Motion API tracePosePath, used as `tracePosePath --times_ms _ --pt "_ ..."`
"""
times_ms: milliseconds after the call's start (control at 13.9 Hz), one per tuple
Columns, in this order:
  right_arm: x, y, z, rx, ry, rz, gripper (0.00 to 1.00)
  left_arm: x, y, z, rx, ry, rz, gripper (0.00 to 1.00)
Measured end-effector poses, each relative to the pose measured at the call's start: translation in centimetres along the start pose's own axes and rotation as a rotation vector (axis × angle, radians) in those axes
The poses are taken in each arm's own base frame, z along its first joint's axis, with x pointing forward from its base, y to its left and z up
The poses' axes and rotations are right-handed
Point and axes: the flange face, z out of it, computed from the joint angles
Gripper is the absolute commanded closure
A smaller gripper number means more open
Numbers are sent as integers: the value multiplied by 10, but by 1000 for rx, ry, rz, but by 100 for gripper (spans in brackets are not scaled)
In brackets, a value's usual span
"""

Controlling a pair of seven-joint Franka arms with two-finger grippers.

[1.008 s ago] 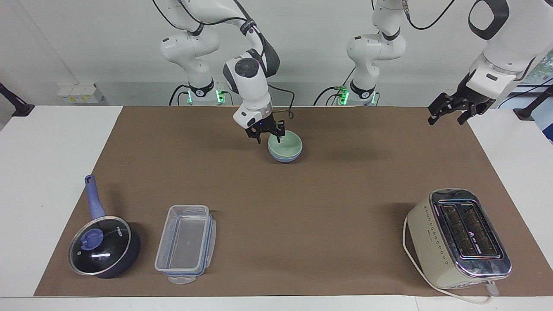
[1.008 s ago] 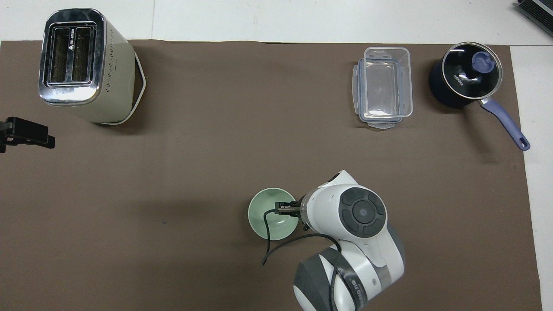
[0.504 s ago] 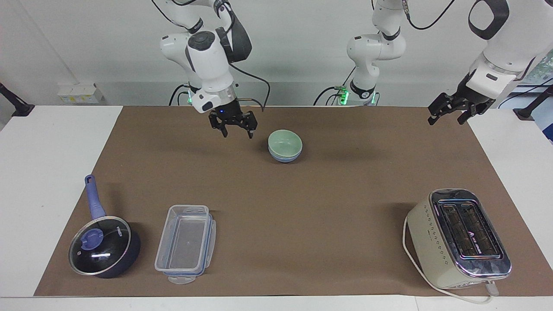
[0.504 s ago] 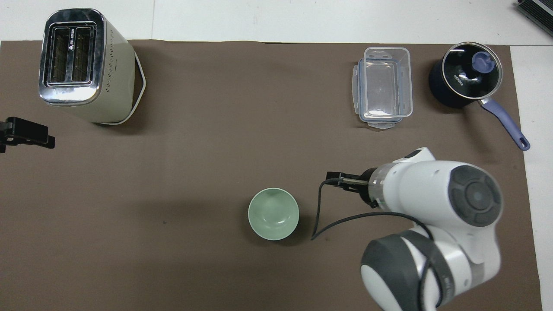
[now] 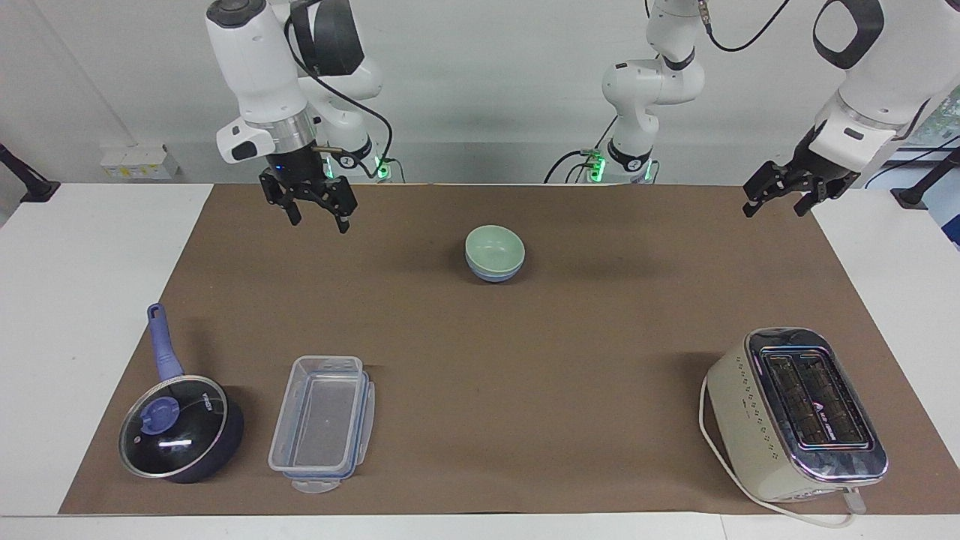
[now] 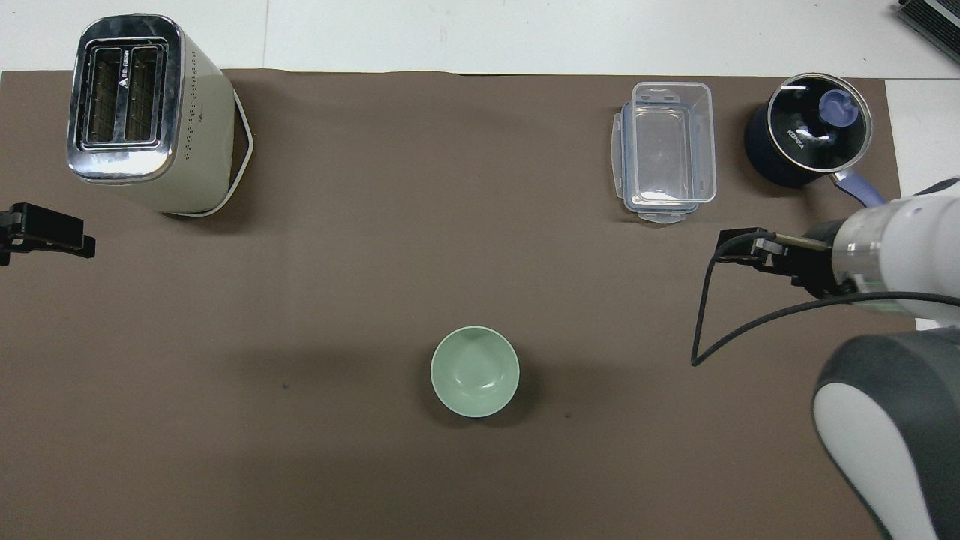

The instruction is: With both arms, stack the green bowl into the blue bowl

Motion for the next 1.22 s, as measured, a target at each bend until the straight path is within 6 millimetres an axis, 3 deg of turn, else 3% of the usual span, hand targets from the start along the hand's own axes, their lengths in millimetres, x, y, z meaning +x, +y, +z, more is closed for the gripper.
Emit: tracePosePath --times_ms 288,432,792,1225 --pt "20 19 -60 -53 4 -47 0 0 0 0 0 0 0 0" --pt "28 25 -71 -85 -29 -82 0 0 0 0 0 0 0 0" --pt "49 23 -66 -96 -55 -107 0 0 0 0 0 0 0 0" --pt "42 23 -56 -108 -94 -113 0 0 0 0 0 0 0 0"
